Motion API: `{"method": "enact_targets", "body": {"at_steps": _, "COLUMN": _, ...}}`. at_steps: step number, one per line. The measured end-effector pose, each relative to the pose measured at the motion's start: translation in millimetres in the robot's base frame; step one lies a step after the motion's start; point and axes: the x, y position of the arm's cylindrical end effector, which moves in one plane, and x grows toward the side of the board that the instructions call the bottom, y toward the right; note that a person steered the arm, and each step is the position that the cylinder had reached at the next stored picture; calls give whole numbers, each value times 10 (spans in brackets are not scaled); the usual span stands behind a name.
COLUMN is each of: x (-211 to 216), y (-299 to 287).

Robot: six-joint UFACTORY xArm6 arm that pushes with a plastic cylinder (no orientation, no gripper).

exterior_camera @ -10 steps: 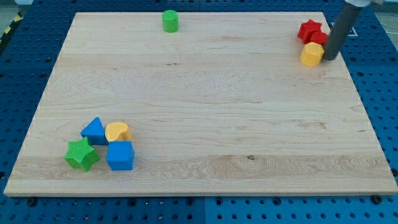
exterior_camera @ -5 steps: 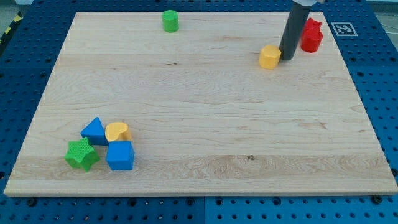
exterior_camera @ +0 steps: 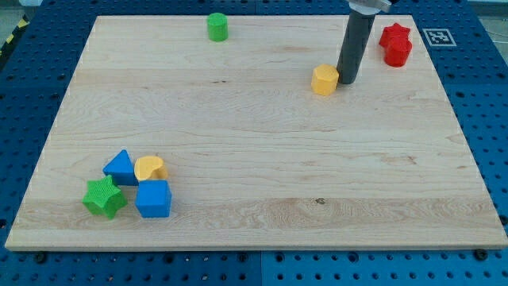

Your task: Place the yellow hexagon to the right of the blue cube

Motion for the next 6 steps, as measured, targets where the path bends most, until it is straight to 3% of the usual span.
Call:
{"method": "enact_targets", "body": {"at_steps": 3, "x": -129, "y": -129}}
{"method": "enact_targets", "body": {"at_steps": 6, "x": 8, "y": -428}}
